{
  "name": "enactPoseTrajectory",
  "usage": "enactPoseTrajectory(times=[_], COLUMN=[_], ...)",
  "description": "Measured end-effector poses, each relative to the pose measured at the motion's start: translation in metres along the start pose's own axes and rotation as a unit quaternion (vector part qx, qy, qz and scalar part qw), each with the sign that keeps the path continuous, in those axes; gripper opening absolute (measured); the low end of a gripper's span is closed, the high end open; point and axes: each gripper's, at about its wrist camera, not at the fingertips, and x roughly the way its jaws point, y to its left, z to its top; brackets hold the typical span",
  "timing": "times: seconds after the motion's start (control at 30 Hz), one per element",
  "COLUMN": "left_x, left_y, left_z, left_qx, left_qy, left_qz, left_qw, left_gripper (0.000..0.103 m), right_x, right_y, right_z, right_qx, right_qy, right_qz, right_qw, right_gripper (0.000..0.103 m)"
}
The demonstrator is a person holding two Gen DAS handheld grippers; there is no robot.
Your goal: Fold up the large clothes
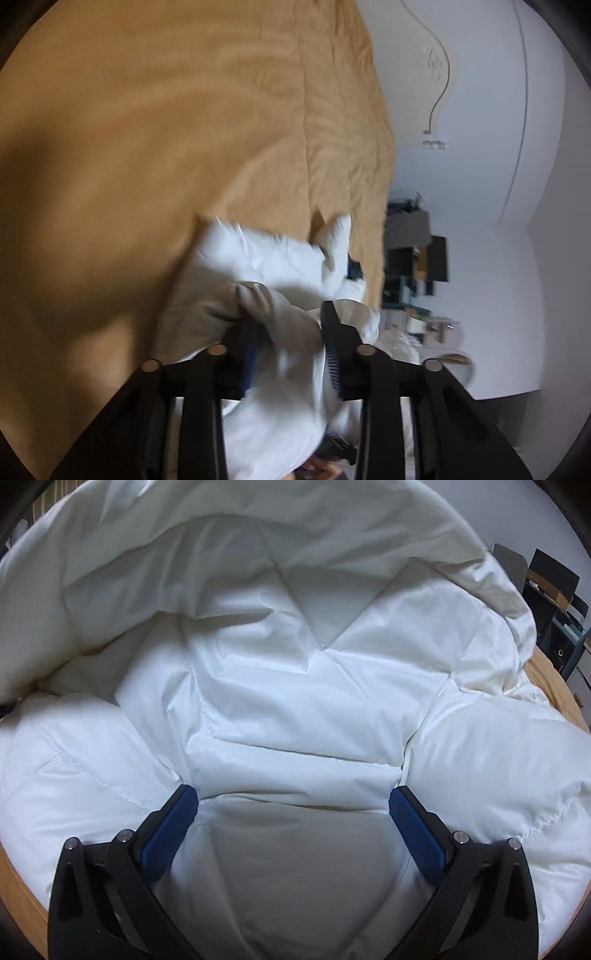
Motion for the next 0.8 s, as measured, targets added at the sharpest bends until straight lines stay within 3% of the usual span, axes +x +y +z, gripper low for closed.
enactPoseTrajectory(times=[0.03, 0.07, 0.1, 0.17, 0.23, 0.3, 0.37, 0.4, 0.47, 0.53, 0.57, 0.63, 0.7, 0.77, 0.8], left_x=[-0.02, -0.041, -0.055, -0.071, -0.066, -0.044, -0.009, 0.006, 0.05, 0.095, 0.119, 0.149, 0.146, 0.14, 0.138], left_y=[-0.007, -0.018, -0.028, -0.056, -0.08, -0.102, -0.123, -0.131, -0.143, -0.138, -0.126, -0.097, -0.082, -0.077, -0.076], left_z=[0.0, -0.003, -0.009, -0.026, -0.049, -0.079, -0.115, -0.13, -0.158, -0.173, -0.175, -0.172, -0.172, -0.168, -0.168], left_qx=[0.02, 0.046, 0.067, 0.124, 0.16, 0.19, 0.232, 0.258, 0.341, 0.386, 0.398, 0.406, 0.417, 0.404, 0.403], left_qy=[-0.034, -0.08, -0.113, -0.143, -0.139, -0.117, -0.108, -0.111, -0.102, -0.089, -0.071, -0.055, -0.079, -0.074, -0.072], left_qz=[0.03, 0.07, 0.098, 0.121, 0.117, 0.107, 0.121, 0.14, 0.187, 0.256, 0.284, 0.318, 0.29, 0.278, 0.278], left_qw=[0.9988, 0.9933, 0.9865, 0.9743, 0.9703, 0.9689, 0.959, 0.9494, 0.9157, 0.8817, 0.8695, 0.8551, 0.8578, 0.8684, 0.869], left_gripper=[0.063, 0.086, 0.093, 0.093, 0.093, 0.093, 0.094, 0.094, 0.094, 0.094, 0.094, 0.103, 0.103, 0.103, 0.103], right_x=[0.005, 0.006, 0.006, 0.007, 0.01, 0.011, 0.014, 0.014, 0.016, 0.013, 0.013, 0.016, 0.012, 0.005, -0.001], right_y=[-0.002, -0.007, -0.012, -0.01, -0.011, -0.01, -0.013, -0.011, -0.014, -0.01, -0.011, -0.014, -0.02, -0.031, -0.037], right_z=[0.004, 0.005, 0.005, 0.009, 0.011, 0.014, 0.016, 0.016, 0.017, 0.012, 0.013, 0.012, 0.015, 0.017, 0.017], right_qx=[0.001, 0.002, 0.002, 0.002, 0.002, -0.001, -0.002, -0.002, -0.001, -0.001, -0.001, -0.005, -0.007, -0.003, 0.003], right_qy=[0.002, 0.002, 0.002, 0.003, 0.004, 0.005, 0.006, 0.007, 0.006, 0.004, 0.004, 0.005, 0.014, 0.027, 0.03], right_qz=[0.0, 0.0, -0.001, -0.005, -0.006, -0.007, -0.006, -0.006, -0.006, -0.006, -0.004, 0.002, 0.019, 0.034, 0.034], right_qw=[1.0, 1.0, 1.0, 1.0, 1.0, 1.0, 1.0, 1.0, 1.0, 1.0, 1.0, 1.0, 1.0, 0.999, 0.999], right_gripper=[0.103, 0.103, 0.103, 0.103, 0.103, 0.103, 0.103, 0.103, 0.103, 0.103, 0.103, 0.103, 0.103, 0.103, 0.103])
